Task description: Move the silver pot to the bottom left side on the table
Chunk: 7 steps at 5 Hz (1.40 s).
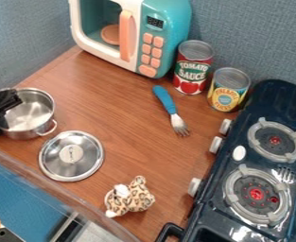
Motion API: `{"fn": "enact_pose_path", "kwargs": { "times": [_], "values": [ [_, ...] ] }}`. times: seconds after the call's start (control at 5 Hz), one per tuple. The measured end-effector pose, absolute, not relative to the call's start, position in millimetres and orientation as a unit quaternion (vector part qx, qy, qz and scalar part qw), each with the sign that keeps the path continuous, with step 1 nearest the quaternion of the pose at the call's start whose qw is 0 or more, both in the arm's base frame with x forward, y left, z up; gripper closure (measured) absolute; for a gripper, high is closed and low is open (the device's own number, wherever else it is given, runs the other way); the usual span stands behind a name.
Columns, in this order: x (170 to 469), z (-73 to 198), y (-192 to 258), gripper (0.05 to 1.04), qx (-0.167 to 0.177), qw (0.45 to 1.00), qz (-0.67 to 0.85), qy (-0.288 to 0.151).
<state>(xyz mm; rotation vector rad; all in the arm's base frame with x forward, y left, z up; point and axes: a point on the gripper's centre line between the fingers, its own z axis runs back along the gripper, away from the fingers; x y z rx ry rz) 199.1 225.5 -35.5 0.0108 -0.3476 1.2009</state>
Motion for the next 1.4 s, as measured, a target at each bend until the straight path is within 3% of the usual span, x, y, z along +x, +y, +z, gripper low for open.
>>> {"fn": "enact_pose_path", "kwargs": {
  "times": [0.4,0.6,1.0,1.2,1.4],
  "values": [
    [199,-37,228,0.991,0.020,0.818,0.557,-0.139],
    [195,-38,222,0.828,0.010,0.822,0.556,-0.122],
    [190,-20,216,0.250,-0.008,0.812,0.574,-0.106],
    [188,9,219,0.076,0.006,0.811,0.573,-0.118],
    [193,36,222,0.079,0.010,0.810,0.565,-0.156]
  ]
}}
